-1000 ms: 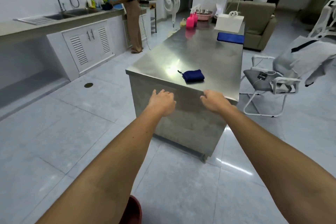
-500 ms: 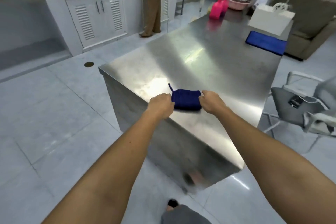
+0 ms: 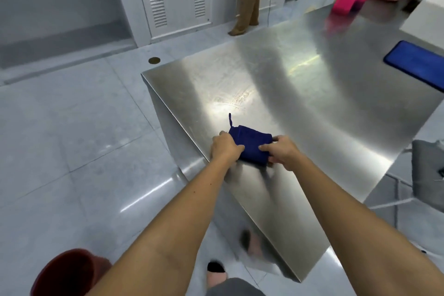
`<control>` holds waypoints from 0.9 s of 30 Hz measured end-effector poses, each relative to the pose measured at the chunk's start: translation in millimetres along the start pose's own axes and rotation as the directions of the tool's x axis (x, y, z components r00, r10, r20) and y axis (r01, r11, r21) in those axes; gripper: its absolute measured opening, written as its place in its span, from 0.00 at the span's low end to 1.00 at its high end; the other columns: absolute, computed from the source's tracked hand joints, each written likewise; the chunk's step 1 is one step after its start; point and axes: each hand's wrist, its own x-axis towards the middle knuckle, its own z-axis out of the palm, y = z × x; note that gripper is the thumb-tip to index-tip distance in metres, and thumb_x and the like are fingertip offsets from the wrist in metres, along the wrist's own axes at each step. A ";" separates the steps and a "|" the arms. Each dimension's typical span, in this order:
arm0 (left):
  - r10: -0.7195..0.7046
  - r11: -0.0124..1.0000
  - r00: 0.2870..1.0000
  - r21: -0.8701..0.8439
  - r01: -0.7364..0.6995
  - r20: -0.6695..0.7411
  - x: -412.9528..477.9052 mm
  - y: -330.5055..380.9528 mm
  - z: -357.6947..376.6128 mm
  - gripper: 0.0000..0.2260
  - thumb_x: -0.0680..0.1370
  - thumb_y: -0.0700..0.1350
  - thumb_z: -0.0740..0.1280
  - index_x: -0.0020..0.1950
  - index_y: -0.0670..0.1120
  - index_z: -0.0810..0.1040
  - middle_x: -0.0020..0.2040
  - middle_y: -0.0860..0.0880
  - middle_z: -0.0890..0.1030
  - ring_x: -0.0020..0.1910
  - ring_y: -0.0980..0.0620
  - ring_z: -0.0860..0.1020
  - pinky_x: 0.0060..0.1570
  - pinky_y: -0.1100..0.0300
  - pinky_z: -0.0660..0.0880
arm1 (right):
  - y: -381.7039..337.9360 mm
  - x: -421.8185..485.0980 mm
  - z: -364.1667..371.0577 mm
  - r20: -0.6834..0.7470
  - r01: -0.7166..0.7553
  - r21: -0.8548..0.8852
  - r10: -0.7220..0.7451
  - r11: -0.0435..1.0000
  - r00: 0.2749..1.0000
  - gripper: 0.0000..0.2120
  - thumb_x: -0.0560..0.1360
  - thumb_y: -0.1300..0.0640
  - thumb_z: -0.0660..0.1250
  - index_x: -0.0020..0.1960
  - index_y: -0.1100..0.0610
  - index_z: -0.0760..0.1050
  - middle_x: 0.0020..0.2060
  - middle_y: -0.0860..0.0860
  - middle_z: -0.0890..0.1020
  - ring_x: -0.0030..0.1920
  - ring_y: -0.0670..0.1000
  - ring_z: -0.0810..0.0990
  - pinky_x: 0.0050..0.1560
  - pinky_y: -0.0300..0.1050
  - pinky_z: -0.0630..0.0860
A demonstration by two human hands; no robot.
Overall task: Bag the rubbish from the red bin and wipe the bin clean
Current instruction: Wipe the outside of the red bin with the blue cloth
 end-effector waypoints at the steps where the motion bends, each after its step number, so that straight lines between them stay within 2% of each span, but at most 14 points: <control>1: -0.013 1.000 0.999 -0.012 0.013 0.033 3.0 -0.5 -1.3 0.22 0.71 0.48 0.71 0.60 0.39 0.73 0.57 0.42 0.78 0.51 0.45 0.78 0.43 0.57 0.73 | -2.7 0.5 -2.4 0.039 -0.037 0.024 0.036 0.999 0.999 0.15 0.72 0.64 0.73 0.57 0.61 0.74 0.48 0.55 0.81 0.40 0.52 0.80 0.33 0.45 0.79; 4: -0.044 0.994 0.989 -0.089 0.057 0.144 10.0 -10.8 -11.6 0.19 0.69 0.48 0.73 0.54 0.39 0.77 0.51 0.43 0.80 0.46 0.47 0.77 0.41 0.57 0.72 | -13.4 -0.2 -5.9 0.165 -0.142 0.037 0.134 0.989 0.977 0.09 0.70 0.66 0.72 0.47 0.60 0.75 0.38 0.53 0.80 0.33 0.49 0.78 0.25 0.37 0.75; 8: -0.036 0.965 0.972 -0.245 0.095 0.233 5.2 -40.3 -45.2 0.13 0.70 0.50 0.71 0.48 0.43 0.76 0.44 0.47 0.77 0.41 0.50 0.75 0.41 0.61 0.71 | -35.9 -4.1 7.1 0.375 -0.193 -0.027 0.189 0.981 0.907 0.12 0.69 0.62 0.70 0.52 0.59 0.76 0.41 0.55 0.82 0.38 0.52 0.80 0.36 0.41 0.80; 11: 0.013 0.843 0.970 -0.525 0.119 0.242 -11.9 -77.9 -81.9 0.13 0.74 0.45 0.68 0.57 0.44 0.76 0.53 0.48 0.79 0.47 0.54 0.78 0.46 0.64 0.77 | -59.0 -19.0 43.1 0.501 -0.114 -0.005 0.101 0.993 0.860 0.12 0.70 0.61 0.67 0.53 0.61 0.76 0.44 0.56 0.81 0.41 0.53 0.82 0.43 0.44 0.81; 12: 0.028 0.786 0.972 -0.606 0.122 0.232 -18.9 -90.9 -95.3 0.11 0.75 0.44 0.67 0.58 0.45 0.75 0.53 0.48 0.79 0.47 0.55 0.78 0.44 0.65 0.78 | -65.7 -23.8 57.5 0.561 -0.078 0.010 0.059 0.997 0.826 0.13 0.69 0.63 0.66 0.53 0.62 0.76 0.45 0.56 0.82 0.41 0.53 0.83 0.45 0.44 0.82; 14: 0.024 0.720 0.987 -0.687 0.094 0.161 -37.6 -123.9 -124.7 0.08 0.76 0.43 0.67 0.54 0.49 0.75 0.50 0.50 0.80 0.45 0.56 0.78 0.39 0.67 0.76 | -79.8 -40.7 96.5 0.689 -0.042 -0.021 0.045 0.999 0.723 0.18 0.64 0.64 0.65 0.54 0.62 0.77 0.45 0.55 0.84 0.41 0.53 0.85 0.45 0.44 0.82; 15: -0.003 0.706 0.996 -0.705 0.068 0.093 -53.6 -149.6 -141.8 0.07 0.76 0.45 0.67 0.53 0.50 0.75 0.47 0.51 0.80 0.44 0.57 0.79 0.38 0.67 0.75 | -84.4 -52.4 126.6 0.756 -0.035 -0.080 0.083 0.996 0.649 0.22 0.62 0.64 0.65 0.56 0.62 0.76 0.45 0.56 0.85 0.41 0.53 0.85 0.44 0.45 0.82; 18: -0.047 0.729 0.999 -0.683 0.048 0.021 -88.6 -204.2 -175.4 0.09 0.74 0.49 0.68 0.53 0.51 0.77 0.46 0.54 0.82 0.44 0.57 0.80 0.43 0.63 0.71 | -83.0 -74.7 187.4 0.872 -0.045 -0.110 0.118 0.993 0.475 0.25 0.61 0.60 0.70 0.59 0.60 0.77 0.50 0.57 0.84 0.44 0.56 0.85 0.50 0.52 0.82; 19: -0.067 0.711 0.998 -0.701 0.051 0.005 -105.6 -229.8 -186.5 0.10 0.74 0.50 0.69 0.54 0.52 0.78 0.48 0.55 0.82 0.47 0.57 0.81 0.45 0.63 0.71 | -78.0 -88.0 215.4 0.882 -0.048 -0.128 0.136 0.991 0.451 0.24 0.64 0.56 0.71 0.60 0.57 0.78 0.51 0.56 0.85 0.46 0.56 0.85 0.50 0.54 0.82; 21: -0.102 0.658 0.995 -0.751 0.062 -0.007 -142.1 -278.3 -205.3 0.10 0.73 0.50 0.70 0.54 0.55 0.78 0.49 0.56 0.83 0.49 0.58 0.81 0.46 0.63 0.71 | -64.8 -115.4 272.2 0.877 -0.007 -0.170 0.155 0.985 0.455 0.23 0.68 0.49 0.72 0.62 0.55 0.78 0.54 0.53 0.85 0.48 0.54 0.86 0.46 0.51 0.82; 24: -0.197 0.678 0.975 -0.733 0.057 -0.106 -175.4 -350.0 -212.0 0.08 0.73 0.46 0.72 0.50 0.53 0.79 0.47 0.53 0.83 0.45 0.57 0.80 0.43 0.64 0.73 | -31.3 -142.6 352.3 0.903 0.026 -0.197 0.171 0.980 0.395 0.24 0.64 0.57 0.71 0.60 0.60 0.77 0.50 0.55 0.87 0.44 0.51 0.87 0.39 0.43 0.82; 27: -0.367 0.706 0.880 -0.706 0.052 -0.302 -191.0 -421.4 -191.2 0.08 0.72 0.46 0.72 0.50 0.51 0.79 0.44 0.52 0.85 0.43 0.57 0.81 0.46 0.63 0.76 | 5.8 -142.9 422.5 0.931 0.016 -0.246 0.231 0.969 0.282 0.27 0.57 0.61 0.73 0.56 0.62 0.78 0.47 0.57 0.87 0.43 0.52 0.87 0.39 0.42 0.82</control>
